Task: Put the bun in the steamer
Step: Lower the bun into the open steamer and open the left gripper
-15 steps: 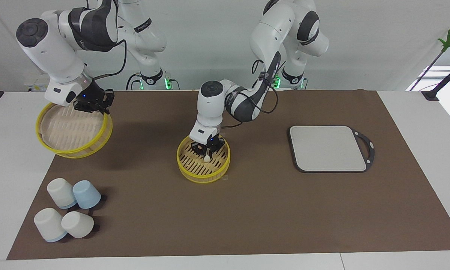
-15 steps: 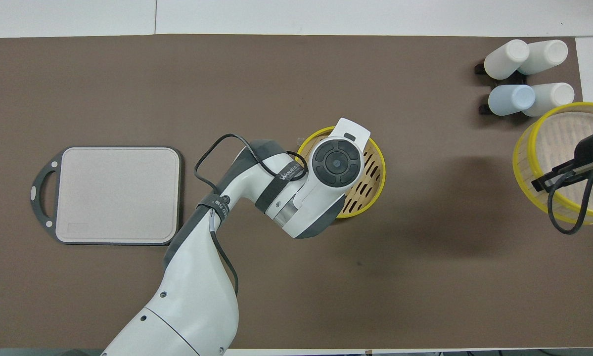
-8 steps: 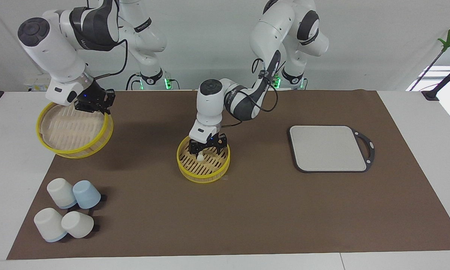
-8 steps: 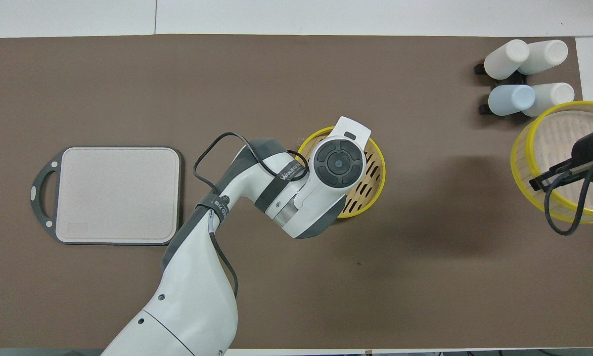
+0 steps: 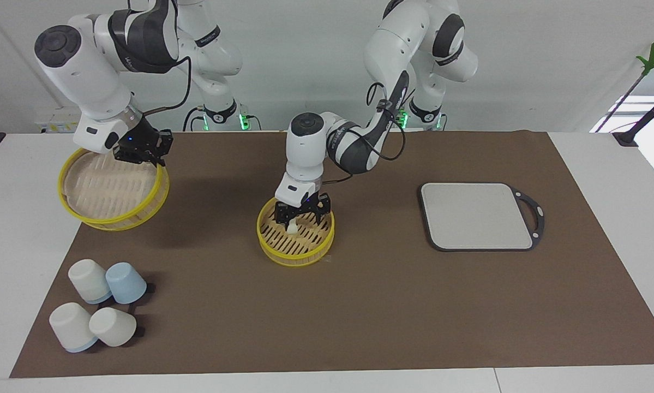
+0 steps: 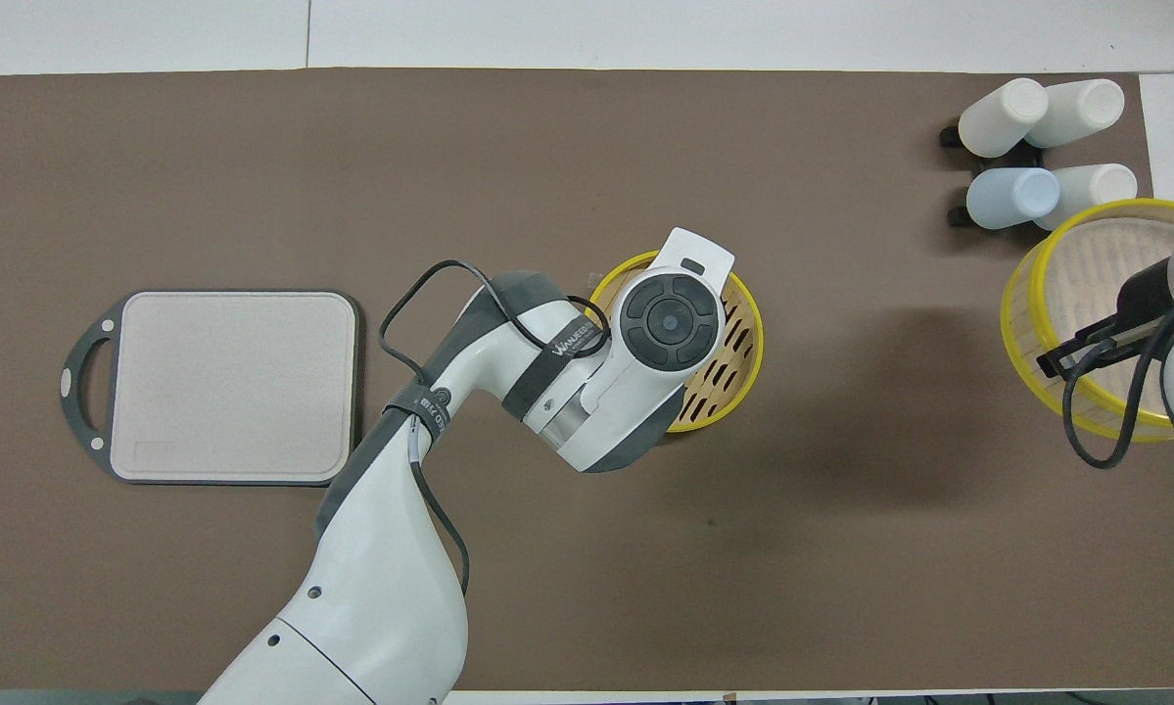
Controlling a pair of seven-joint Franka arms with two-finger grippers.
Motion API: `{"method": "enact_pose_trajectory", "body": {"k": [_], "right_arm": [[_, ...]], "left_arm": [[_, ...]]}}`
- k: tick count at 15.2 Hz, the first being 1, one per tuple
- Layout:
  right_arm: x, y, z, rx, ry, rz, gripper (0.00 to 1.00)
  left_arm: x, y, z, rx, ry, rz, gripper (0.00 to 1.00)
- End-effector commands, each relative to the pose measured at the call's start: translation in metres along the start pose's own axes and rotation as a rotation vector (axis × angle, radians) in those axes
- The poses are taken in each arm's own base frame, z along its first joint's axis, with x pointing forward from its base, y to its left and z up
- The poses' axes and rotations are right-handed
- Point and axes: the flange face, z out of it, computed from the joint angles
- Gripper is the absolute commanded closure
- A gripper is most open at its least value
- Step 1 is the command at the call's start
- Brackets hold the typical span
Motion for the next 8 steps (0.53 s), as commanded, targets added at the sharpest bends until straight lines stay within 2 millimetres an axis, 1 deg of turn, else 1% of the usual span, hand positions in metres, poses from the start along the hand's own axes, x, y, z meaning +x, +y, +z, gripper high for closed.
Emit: {"method": "enact_pose_trajectory", "body": {"k": [1,4,5,6,7,8], "right_arm": [[-0.004,-0.003,-0.007,-0.005,0.029,0.018,1.0],[-0.004,-0.004,-0.007,-0.005,0.028,0.015,1.0],[-0.004,-0.004,-0.007,-0.005,0.03,0.018,1.0],[-0.004,-0.003,-0.007,-0.005,0.03,0.019,1.0],[-0.004,-0.004,-0.007,-0.006,0.03,0.019,1.0],[-0.004,-0.003,-0.007,-0.004,0.029,0.021,1.0]], "left_arm": [[-0.003,-0.002,-0.004,0.02,0.016,-0.005,0.0],[-0.003,-0.003,-0.003,0.024,0.013,-0.005,0.0],[-0.003,-0.002,-0.006,0.026,0.011,-0.005,0.0],[0.0,-0.004,-0.018,0.021,0.015,-0.012,0.0],[0.006,-0.01,-0.041,0.029,0.014,-0.015,0.0],[0.027,-0.029,-0.07,0.043,0.018,-0.046,0.0]]}}
